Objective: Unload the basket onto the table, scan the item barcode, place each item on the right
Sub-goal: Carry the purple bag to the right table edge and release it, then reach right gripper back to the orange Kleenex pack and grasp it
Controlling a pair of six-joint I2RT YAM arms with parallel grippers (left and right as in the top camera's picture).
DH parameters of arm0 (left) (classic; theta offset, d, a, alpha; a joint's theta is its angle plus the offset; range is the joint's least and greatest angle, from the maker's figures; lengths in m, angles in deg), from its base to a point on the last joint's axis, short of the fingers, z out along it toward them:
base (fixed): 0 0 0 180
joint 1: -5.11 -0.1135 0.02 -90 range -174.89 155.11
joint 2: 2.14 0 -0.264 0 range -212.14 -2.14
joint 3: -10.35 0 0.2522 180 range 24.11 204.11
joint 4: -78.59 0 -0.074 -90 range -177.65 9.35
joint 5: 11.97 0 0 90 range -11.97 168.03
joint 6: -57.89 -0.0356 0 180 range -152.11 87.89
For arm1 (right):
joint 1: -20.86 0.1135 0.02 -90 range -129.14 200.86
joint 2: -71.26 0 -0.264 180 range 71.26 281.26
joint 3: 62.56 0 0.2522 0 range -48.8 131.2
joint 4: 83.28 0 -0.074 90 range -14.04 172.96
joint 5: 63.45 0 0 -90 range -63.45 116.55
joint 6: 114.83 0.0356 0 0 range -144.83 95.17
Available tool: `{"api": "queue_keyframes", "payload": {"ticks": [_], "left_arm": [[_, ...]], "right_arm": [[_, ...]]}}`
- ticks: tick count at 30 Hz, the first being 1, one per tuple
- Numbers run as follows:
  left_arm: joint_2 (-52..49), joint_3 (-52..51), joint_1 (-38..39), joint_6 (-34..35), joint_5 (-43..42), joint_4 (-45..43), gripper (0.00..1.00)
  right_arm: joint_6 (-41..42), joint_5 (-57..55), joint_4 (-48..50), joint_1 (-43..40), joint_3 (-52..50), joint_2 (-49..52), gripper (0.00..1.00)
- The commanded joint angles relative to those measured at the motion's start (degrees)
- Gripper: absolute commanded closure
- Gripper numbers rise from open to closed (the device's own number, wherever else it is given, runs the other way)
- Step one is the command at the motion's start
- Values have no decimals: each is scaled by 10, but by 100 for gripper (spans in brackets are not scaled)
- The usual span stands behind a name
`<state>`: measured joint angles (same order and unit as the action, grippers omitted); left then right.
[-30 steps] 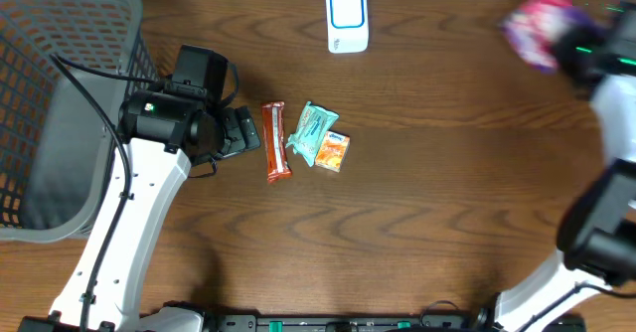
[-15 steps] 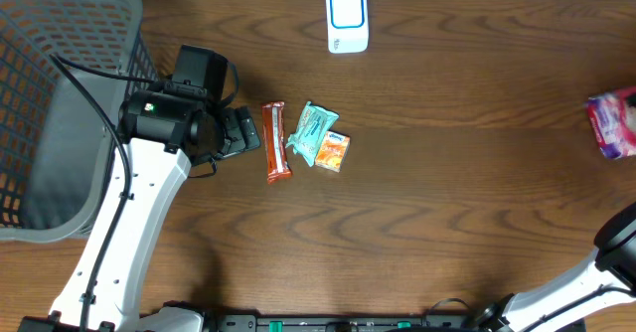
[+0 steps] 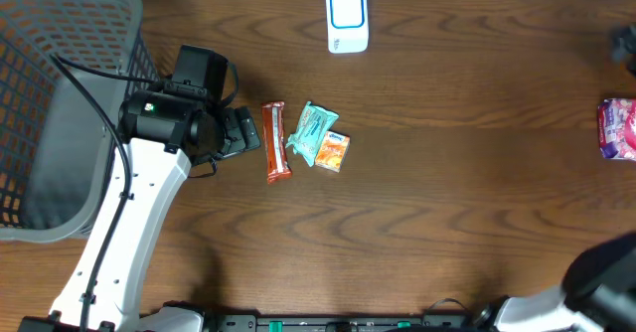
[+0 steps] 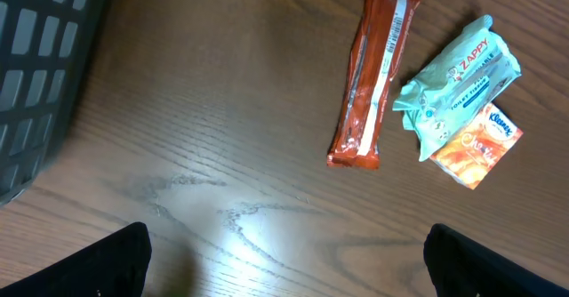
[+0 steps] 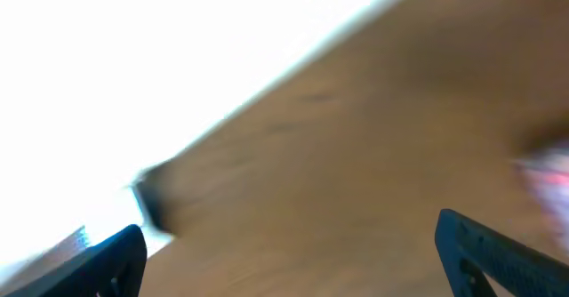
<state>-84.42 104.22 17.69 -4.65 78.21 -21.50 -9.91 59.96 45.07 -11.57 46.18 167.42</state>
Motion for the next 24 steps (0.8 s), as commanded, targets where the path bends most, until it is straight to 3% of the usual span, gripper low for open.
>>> {"api": "queue_keyframes", "payload": {"ticks": [1,7,15,21,24], "left_arm": [[3,4,-2,7,5,2,2],[3,4,-2,7,5,2,2],[3,4,-2,7,5,2,2],[3,4,-2,7,5,2,2],[3,4,-2,7,5,2,2]], "right_arm": [[-14,91,-57,74,6,-30,1],[-43,37,-169,250,-24,-16,1],[-43,20,-159,467,-103,47,1],[-40,-16,-136,554,-104,100,1],[31,-75,-136,568,-104,113,1]]}}
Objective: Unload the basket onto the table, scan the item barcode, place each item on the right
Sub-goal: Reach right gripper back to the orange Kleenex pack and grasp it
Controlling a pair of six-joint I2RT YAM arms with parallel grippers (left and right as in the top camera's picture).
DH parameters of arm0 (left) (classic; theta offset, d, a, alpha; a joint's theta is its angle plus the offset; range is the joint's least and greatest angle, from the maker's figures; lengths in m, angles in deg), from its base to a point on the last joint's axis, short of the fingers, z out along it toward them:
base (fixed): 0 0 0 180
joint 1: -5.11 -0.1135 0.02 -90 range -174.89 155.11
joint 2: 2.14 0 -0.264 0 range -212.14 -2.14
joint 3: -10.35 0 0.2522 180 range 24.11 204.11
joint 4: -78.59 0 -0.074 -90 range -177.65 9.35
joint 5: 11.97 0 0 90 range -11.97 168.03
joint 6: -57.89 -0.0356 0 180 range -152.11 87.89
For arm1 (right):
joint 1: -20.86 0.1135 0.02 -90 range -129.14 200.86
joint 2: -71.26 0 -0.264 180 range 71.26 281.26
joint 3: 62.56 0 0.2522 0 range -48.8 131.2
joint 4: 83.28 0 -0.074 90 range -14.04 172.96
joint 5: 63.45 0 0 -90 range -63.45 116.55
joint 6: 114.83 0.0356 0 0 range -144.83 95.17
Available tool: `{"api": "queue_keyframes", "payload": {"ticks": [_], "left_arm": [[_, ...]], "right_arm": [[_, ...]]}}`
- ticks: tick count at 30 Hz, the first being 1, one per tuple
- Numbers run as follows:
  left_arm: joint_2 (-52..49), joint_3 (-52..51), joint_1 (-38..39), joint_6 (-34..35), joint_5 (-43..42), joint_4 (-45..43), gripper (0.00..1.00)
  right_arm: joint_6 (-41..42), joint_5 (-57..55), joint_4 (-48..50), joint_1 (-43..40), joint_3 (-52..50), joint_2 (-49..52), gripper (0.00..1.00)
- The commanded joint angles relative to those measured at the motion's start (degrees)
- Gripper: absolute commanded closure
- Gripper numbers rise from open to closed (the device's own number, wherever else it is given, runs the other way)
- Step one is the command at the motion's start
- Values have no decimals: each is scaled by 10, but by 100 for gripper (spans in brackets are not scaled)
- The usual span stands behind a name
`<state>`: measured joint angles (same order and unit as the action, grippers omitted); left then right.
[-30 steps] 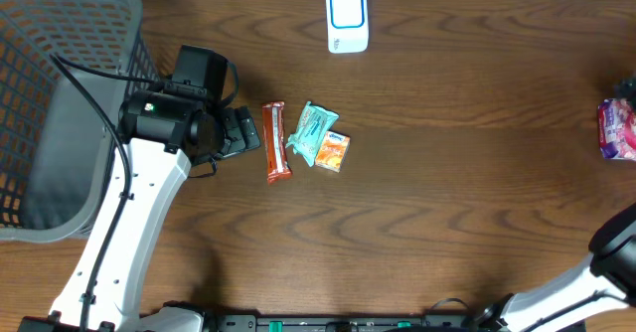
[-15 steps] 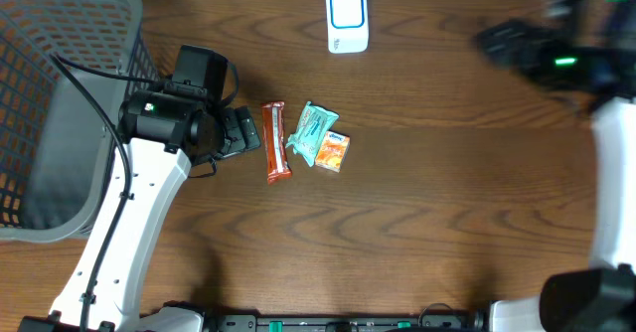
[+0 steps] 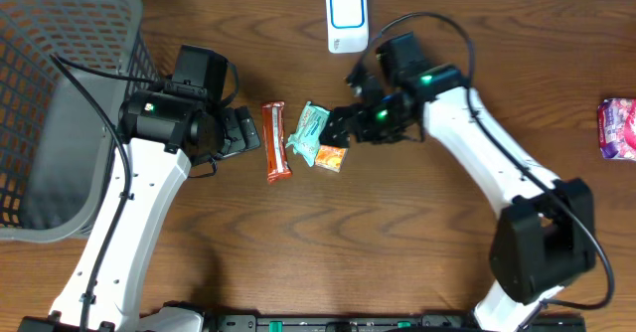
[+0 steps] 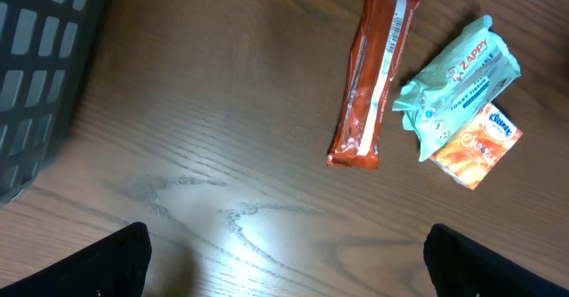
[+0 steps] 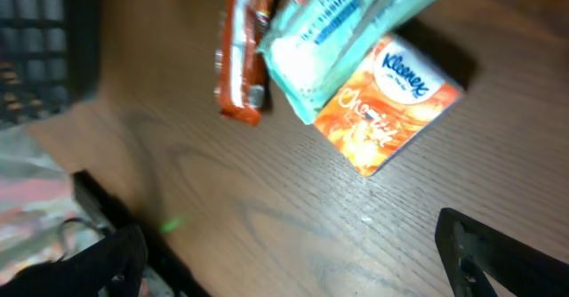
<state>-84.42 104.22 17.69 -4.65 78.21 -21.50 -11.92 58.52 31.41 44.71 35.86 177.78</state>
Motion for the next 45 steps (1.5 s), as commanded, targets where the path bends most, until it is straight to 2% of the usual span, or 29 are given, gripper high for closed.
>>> {"api": "queue_keyframes", "payload": {"ticks": [1,5,21,25,28,38,41,45], "left_arm": [[3,4,-2,7,5,2,2],[3,4,-2,7,5,2,2],[3,4,-2,7,5,2,2],[3,4,-2,7,5,2,2],[3,4,-2,7,5,2,2],[3,4,-2,7,5,2,2],[3,4,-2,7,5,2,2],[3,4,-2,7,5,2,2]], "right_arm": [[81,-81,1,8,-1,15,1],[143,-101,4,21,-1,35,1],[143,-112,13,49,-1,77,2],[143,-148,14,60,-1,81,6],[143,-167,16,69,-1,82,1],[146,-171,60,70,-1,82,2],[169,-171,85,65,-1,82,2],[174,-171,110,64,-1,82,5]]}}
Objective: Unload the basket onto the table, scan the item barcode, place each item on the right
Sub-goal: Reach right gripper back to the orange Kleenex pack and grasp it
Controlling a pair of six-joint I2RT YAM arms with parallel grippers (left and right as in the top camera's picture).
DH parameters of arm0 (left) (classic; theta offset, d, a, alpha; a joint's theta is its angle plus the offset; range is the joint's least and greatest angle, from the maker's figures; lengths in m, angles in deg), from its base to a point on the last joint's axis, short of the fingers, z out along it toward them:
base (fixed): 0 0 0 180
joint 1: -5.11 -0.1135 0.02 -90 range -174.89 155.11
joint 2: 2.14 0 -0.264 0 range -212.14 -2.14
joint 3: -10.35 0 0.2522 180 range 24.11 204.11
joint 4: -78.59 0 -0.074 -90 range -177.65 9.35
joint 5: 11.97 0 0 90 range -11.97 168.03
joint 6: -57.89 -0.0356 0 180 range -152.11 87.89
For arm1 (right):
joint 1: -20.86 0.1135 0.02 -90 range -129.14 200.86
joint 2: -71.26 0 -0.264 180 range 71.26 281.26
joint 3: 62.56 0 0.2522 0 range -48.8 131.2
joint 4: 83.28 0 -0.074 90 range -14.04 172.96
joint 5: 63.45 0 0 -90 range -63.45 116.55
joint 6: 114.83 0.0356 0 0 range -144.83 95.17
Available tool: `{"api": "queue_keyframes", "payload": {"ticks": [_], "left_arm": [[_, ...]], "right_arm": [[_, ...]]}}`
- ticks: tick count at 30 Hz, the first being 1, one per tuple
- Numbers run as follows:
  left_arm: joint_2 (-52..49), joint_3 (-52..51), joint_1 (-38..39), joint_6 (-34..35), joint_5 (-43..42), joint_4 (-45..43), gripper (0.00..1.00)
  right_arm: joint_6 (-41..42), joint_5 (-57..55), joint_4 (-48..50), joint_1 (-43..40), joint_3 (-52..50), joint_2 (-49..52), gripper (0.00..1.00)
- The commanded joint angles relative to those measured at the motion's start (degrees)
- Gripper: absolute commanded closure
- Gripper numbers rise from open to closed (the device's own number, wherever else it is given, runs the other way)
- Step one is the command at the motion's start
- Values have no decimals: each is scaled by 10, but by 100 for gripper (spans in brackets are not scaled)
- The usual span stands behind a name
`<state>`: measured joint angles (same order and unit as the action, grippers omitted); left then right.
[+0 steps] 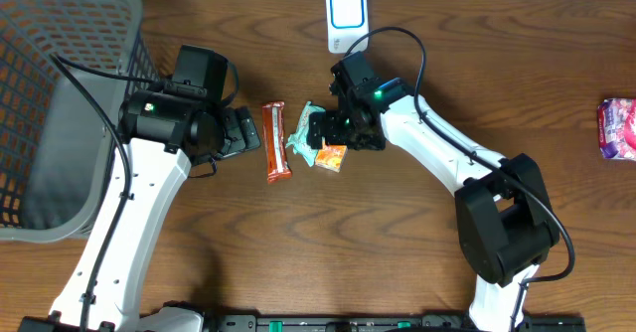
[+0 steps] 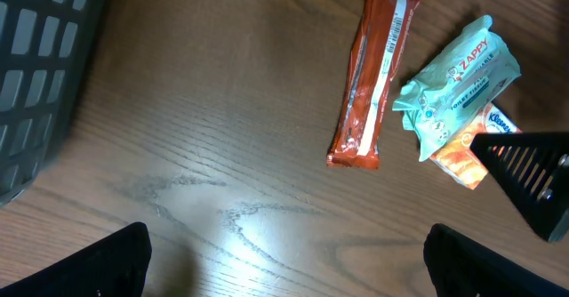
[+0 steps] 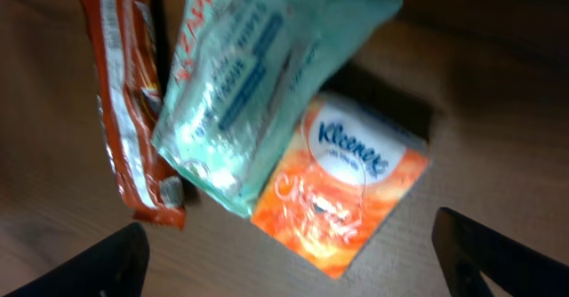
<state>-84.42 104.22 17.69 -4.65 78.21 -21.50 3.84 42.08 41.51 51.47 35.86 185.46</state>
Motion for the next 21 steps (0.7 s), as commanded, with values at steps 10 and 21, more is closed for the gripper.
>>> {"api": "queue_keyframes", "payload": {"ticks": [10,21], "left_arm": [[3,4,-2,7,5,2,2],[3,4,-2,7,5,2,2]], "right_arm": [[58,-7,-28,2,-1,6,17],[75,-97,-112,3,-2,6,28]]}}
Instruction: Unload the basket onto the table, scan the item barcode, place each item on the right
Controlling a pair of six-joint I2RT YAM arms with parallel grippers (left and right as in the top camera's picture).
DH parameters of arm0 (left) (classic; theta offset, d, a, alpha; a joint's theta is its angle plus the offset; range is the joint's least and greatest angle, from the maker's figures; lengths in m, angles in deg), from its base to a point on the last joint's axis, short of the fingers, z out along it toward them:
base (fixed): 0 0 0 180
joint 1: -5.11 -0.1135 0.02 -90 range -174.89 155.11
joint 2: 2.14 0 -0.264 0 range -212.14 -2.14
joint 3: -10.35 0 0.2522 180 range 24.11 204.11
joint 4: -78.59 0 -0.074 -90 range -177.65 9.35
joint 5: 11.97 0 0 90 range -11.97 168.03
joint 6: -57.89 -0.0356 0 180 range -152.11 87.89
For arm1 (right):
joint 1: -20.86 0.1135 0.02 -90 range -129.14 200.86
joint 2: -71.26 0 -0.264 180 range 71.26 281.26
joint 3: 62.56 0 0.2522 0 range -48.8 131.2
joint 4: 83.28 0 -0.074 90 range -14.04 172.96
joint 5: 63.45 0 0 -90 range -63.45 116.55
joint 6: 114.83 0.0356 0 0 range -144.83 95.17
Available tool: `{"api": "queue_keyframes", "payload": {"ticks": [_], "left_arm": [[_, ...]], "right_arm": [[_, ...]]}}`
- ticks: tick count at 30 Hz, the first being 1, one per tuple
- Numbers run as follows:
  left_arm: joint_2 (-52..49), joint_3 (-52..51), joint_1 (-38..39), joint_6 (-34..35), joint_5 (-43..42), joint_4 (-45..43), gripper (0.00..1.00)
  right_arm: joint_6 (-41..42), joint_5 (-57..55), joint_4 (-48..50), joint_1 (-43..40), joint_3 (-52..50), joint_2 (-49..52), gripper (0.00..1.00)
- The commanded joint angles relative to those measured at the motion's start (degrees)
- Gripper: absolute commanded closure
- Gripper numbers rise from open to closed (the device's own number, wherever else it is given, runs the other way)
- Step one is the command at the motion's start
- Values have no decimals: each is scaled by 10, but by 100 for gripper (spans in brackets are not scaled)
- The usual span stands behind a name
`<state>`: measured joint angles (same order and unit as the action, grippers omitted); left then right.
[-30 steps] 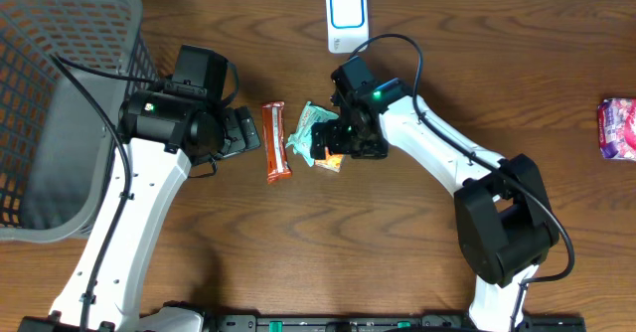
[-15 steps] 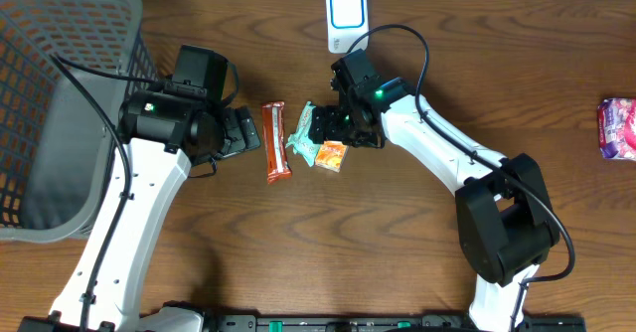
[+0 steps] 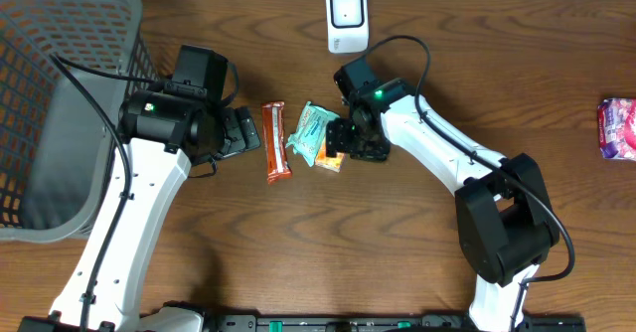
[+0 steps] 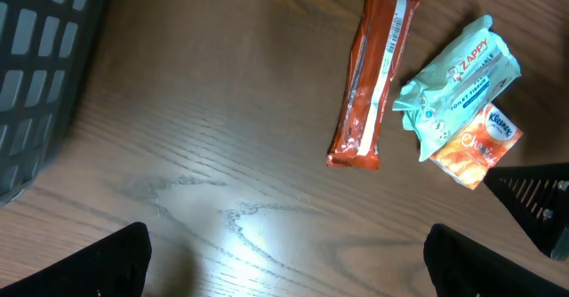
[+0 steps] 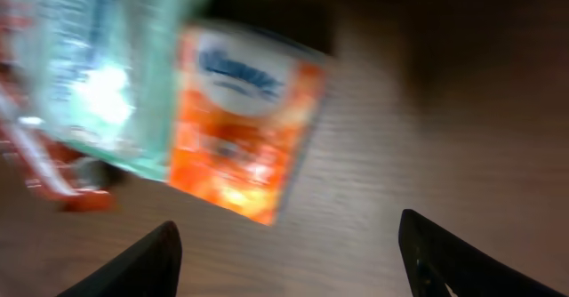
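Three items lie mid-table: a red snack bar [image 3: 275,141], a teal wipes pack [image 3: 310,130] and an orange Kleenex pack [image 3: 331,156]. My right gripper [image 3: 350,145] hovers open just right of the Kleenex pack. In the blurred right wrist view that pack [image 5: 244,128] lies ahead of the open right gripper [image 5: 289,261], with nothing between the fingers. My left gripper [image 3: 240,133] stands open left of the bar [image 4: 373,88], over bare wood. The white scanner [image 3: 347,19] sits at the table's far edge.
A large grey mesh basket [image 3: 60,103] fills the left end of the table. A pink packet [image 3: 617,128] lies at the right edge. The left arm's cable hangs across the basket's rim.
My right gripper has moved from over the wipes and Kleenex packs to just right of the Kleenex pack, and its view has turned. The items and the left arm have not moved.
At first the right arm was far off at the table's right corner, its view blurred. Then it was stretched to the items, open beside the Kleenex pack, then low over the wipes and Kleenex. Now it hangs right of the Kleenex. The left gripper stayed open and still.
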<state>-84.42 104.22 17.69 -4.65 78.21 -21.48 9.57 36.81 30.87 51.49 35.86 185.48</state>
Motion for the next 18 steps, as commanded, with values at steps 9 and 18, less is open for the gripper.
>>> {"api": "queue_keyframes", "payload": {"ticks": [9,18], "left_arm": [[3,4,-2,7,5,2,2],[3,4,-2,7,5,2,2]], "right_arm": [[18,-29,75,7,-53,6,35],[24,24,191,3,-136,6,43]]}}
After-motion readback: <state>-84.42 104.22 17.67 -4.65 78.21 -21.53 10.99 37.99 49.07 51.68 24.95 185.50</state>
